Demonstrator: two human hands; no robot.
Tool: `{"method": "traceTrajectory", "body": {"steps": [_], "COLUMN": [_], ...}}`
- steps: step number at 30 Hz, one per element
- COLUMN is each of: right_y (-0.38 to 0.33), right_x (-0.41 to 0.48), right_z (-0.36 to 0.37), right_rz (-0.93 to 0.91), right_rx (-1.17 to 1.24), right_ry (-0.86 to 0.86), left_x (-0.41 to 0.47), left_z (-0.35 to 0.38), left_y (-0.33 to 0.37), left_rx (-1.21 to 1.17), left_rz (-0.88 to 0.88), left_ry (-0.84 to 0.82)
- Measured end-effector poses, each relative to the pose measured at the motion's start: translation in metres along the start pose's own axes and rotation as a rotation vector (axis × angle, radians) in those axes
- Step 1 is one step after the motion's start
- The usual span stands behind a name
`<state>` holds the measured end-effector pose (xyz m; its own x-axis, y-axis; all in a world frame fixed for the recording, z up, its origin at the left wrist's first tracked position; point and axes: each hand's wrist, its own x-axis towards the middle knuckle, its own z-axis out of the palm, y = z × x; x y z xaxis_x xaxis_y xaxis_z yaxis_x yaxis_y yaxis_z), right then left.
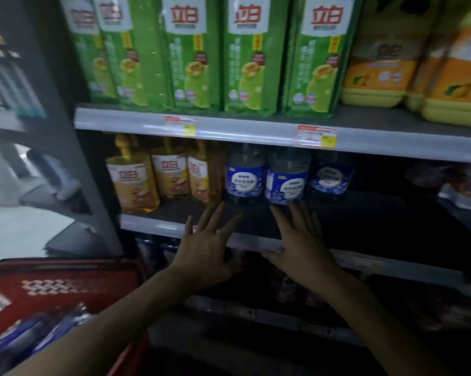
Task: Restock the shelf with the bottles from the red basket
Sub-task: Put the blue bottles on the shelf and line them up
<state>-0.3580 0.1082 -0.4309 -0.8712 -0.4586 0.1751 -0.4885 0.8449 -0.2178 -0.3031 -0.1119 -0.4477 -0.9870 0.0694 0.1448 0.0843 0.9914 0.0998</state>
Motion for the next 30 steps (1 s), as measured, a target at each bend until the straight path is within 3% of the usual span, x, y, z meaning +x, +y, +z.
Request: {"method": "traceTrajectory", "body": {"steps": [6, 15, 23, 30], "right_y": [-0.084, -0.173, -0.237, -0.32], "right_x": [-0.008, 0.004, 0.014, 0.032], "right_z": [0.03, 0.099, 0.154, 0.236], "right_rz": [-0.192, -0.444, -0.665, -0.824], "right_rx": [0.076, 0.061, 0.038, -0.111], "right_ry": [-0.242, -0.447, -0.482, -0.513], "left_x": [-0.099, -0.22, -0.282, -0.316], "left_z": [-0.004, 0.034, 0.06, 0.064], "left_y": [-0.087, -0.201, -0.255, -0.289], "left_rx": [0.039, 0.072, 0.06, 0.026], "left_rz": [-0.104, -0.33, -0.536, -0.639], "left_ry": [-0.006, -0.066, -0.212, -0.186]}}
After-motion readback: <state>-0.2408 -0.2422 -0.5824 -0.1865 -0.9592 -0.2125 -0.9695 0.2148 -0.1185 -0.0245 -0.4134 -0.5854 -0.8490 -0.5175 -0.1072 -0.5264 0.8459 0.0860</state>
